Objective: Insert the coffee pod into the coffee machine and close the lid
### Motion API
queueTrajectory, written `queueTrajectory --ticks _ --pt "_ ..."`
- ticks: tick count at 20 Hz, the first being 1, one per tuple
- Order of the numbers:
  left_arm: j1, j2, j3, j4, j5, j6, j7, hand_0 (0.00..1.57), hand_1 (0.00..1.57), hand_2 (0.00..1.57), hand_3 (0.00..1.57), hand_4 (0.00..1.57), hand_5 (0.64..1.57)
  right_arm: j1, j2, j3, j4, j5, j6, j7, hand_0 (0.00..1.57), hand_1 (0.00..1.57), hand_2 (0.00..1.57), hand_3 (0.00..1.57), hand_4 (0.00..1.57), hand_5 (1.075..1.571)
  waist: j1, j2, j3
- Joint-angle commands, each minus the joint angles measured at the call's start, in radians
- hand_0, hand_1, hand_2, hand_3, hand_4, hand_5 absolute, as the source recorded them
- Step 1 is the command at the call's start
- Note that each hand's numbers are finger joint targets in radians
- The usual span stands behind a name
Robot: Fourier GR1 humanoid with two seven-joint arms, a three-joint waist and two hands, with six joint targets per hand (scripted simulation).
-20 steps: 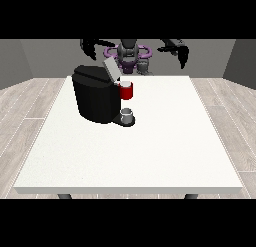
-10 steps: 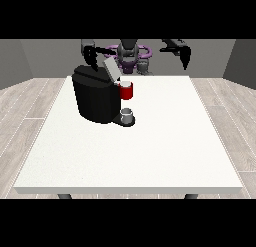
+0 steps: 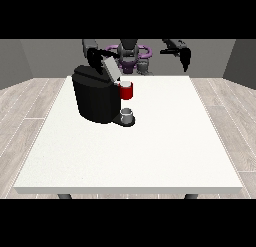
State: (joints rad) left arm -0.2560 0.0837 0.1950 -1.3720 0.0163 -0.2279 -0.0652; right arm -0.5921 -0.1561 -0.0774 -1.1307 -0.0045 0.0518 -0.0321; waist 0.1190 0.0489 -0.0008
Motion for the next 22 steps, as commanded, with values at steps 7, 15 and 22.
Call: queueTrajectory --ticks 7,15,22 --pt "0.021 0.009 -0.022 -0.003 -0.017 0.038 -0.013 0.0 0.0 0.0 0.0 0.0 1.571 -0.027 0.021 0.019 0.071 0.018 0.035 -0.025 0.0 0.0 0.0 0.0 0.0 1.571 -0.016 0.009 0.0008" --pt "-0.01 0.055 0.003 -0.002 0.04 -0.003 -0.019 0.0 0.0 0.0 0.0 0.16 1.571 -0.125 -0.012 -0.021 0.134 0.028 0.03 -0.069 0.0 0.0 0.0 0.0 0.0 1.571 0.026 0.054 0.0008" --pt "0.007 0.045 0.004 0.057 0.019 0.045 -0.049 0.0 0.0 0.0 0.0 0.18 1.571 -0.16 0.032 0.051 0.1 0.078 0.036 0.003 0.0 0.0 0.0 0.0 0.0 1.571 -0.011 0.008 0.0006"
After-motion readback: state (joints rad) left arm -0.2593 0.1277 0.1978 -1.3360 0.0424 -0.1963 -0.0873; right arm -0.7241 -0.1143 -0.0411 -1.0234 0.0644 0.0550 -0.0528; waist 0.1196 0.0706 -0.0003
